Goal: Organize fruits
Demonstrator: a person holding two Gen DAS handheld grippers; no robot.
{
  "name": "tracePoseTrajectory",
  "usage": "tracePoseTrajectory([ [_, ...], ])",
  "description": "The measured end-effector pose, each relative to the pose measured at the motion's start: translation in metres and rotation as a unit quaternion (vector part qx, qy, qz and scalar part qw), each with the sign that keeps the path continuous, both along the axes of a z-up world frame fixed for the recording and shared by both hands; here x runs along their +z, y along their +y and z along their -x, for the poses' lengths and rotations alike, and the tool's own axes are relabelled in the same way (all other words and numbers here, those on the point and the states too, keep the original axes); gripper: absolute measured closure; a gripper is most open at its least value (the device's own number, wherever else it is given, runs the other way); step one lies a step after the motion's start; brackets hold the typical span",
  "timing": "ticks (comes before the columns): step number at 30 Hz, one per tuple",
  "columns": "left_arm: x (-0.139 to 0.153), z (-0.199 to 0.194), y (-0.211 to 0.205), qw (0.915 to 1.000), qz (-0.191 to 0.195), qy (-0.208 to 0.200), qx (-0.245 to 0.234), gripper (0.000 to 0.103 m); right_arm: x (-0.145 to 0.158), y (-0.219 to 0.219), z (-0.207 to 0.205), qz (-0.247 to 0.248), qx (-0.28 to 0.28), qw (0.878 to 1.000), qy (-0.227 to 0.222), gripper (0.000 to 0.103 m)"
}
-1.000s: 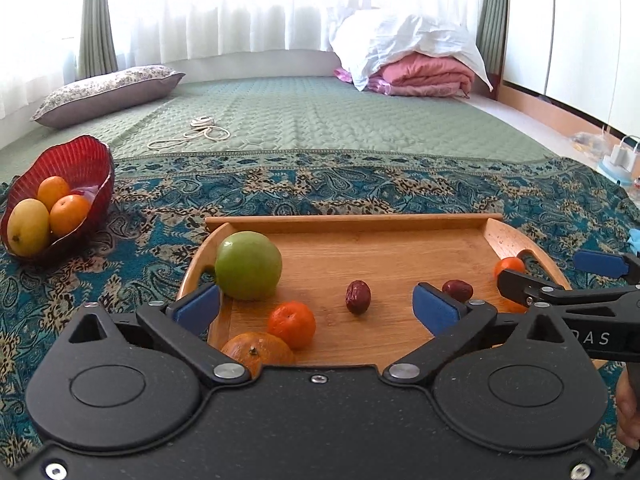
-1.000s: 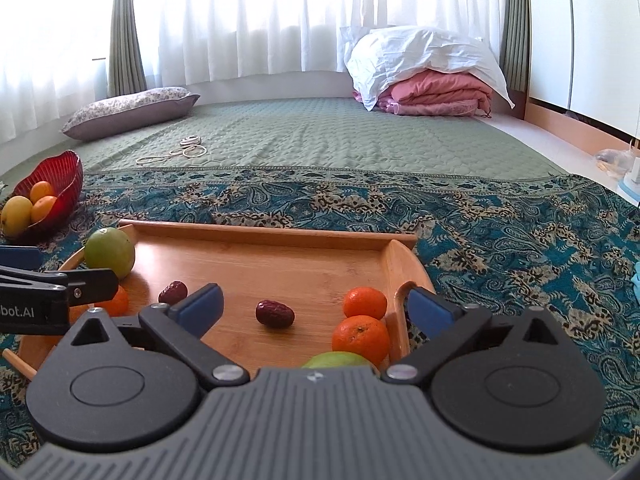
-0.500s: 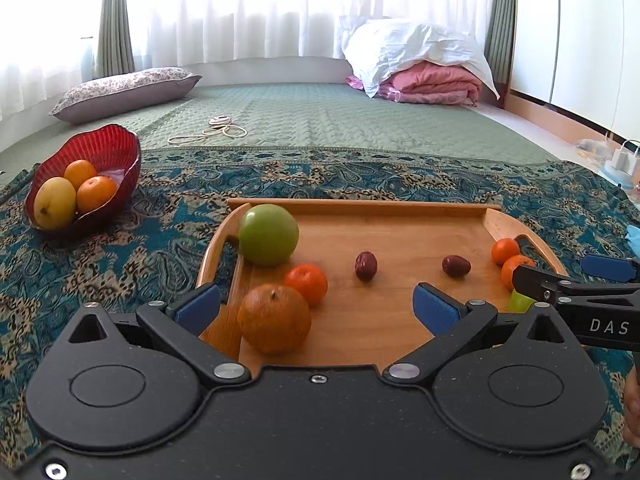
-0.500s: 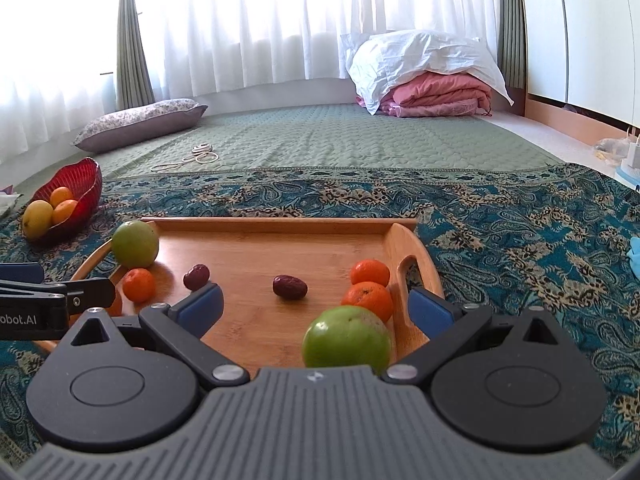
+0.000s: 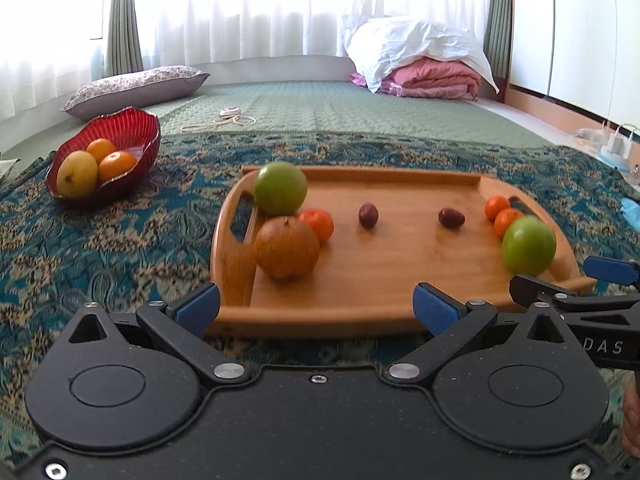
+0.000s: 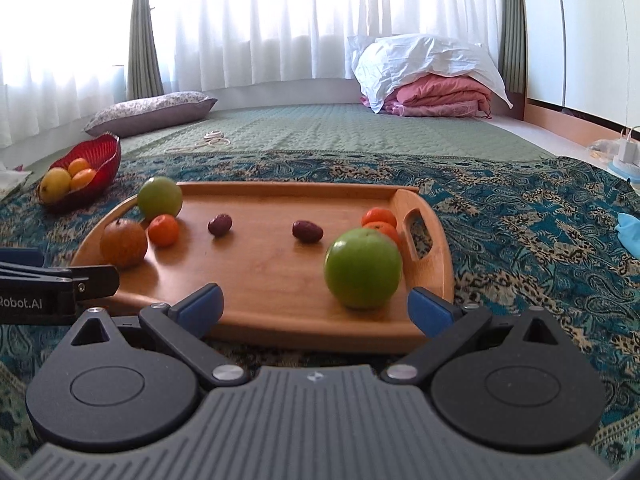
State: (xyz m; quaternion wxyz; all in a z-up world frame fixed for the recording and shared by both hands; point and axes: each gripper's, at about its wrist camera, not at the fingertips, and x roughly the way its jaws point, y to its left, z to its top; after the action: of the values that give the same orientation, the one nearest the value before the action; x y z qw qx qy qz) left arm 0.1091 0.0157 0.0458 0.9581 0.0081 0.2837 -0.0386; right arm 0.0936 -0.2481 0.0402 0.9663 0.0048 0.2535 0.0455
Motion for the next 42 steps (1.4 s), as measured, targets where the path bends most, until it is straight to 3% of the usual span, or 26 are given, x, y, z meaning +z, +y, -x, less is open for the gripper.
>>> tracePoseTrajectory([
  [22,-0.046,0.009,0.003,0.9987,-0.012,0.041,0.027,0.000,-0.034,0.009,0.007,0.023,-0.003,0.999,0.032,0.000],
  [27,-0.052,0.008,0.002,0.9990,-0.015,0.034,0.026,0.000,-0.041,0.009,0.002,0.017,-0.004,0.999,0.048,0.000],
  [42,-0.058,0.013,0.003,0.9994,-0.008,0.014,0.031,0.000,-0.045,0.010,0.007,0.020,-0.006,0.999,0.033,0.000],
])
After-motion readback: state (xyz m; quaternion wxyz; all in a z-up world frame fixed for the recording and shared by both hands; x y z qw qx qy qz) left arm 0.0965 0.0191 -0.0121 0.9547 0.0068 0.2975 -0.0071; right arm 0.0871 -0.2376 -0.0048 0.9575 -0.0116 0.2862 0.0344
